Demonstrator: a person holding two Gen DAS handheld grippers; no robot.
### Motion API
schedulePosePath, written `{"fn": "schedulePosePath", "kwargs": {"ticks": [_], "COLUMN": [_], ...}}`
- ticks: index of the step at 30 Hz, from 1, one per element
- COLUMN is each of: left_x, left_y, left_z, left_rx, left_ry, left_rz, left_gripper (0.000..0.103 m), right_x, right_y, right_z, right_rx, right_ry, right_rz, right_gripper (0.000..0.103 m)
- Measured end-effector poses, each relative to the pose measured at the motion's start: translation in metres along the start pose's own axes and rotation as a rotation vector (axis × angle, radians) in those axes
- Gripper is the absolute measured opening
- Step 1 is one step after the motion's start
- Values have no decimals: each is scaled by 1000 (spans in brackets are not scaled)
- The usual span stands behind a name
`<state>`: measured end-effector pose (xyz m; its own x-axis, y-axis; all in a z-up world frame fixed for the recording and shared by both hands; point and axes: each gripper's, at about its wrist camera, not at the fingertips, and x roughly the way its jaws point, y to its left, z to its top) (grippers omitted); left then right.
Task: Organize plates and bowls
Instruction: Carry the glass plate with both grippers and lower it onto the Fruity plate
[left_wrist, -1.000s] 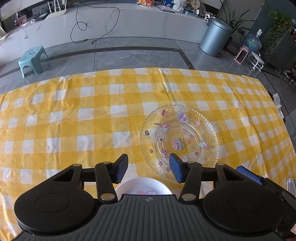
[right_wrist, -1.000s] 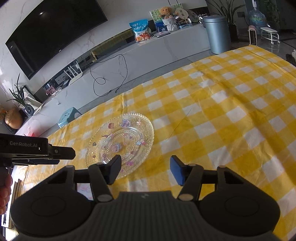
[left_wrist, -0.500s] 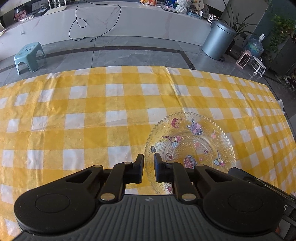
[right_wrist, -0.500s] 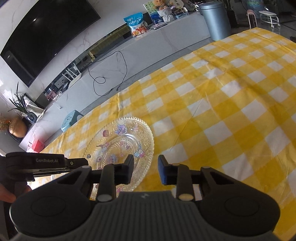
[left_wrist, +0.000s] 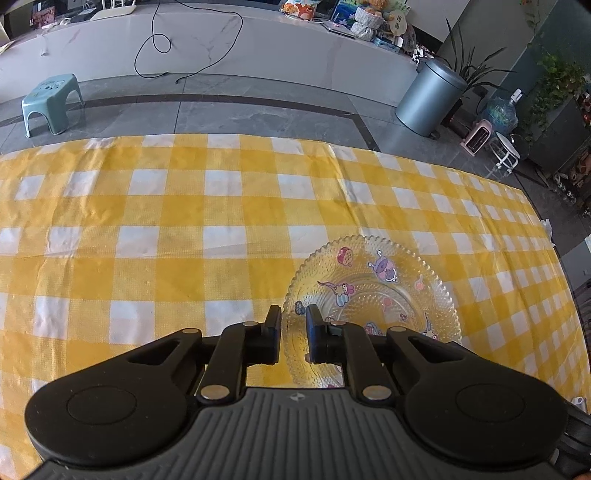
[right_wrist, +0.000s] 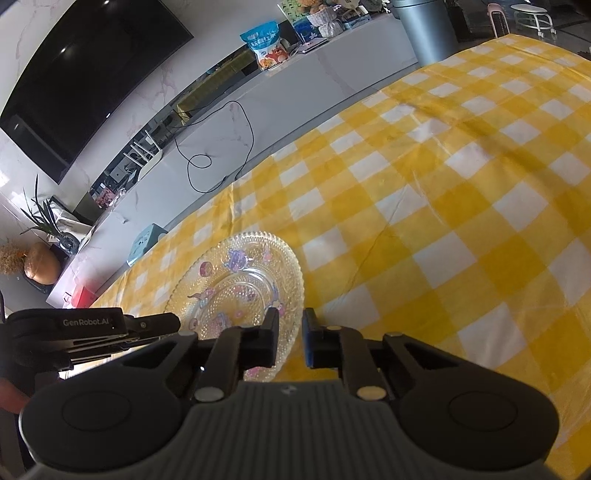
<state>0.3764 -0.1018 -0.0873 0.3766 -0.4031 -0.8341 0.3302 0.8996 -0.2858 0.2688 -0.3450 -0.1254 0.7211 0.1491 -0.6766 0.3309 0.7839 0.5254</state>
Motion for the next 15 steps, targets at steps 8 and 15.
{"fn": "schedulePosePath", "kwargs": {"ticks": [8, 15], "left_x": [-5, -18], "left_y": [-3, -12], "left_z": [-1, -7], "left_rx": [-2, 10], "left_ry": [11, 25], "left_rz": [15, 22], "left_gripper": [14, 13], "right_x": [-2, -16], "right_y": [-1, -2], "right_z": [1, -2], "right_rx": [5, 12], "right_ry": [20, 24], "right_rz": [1, 10], "right_gripper": [7, 7]}}
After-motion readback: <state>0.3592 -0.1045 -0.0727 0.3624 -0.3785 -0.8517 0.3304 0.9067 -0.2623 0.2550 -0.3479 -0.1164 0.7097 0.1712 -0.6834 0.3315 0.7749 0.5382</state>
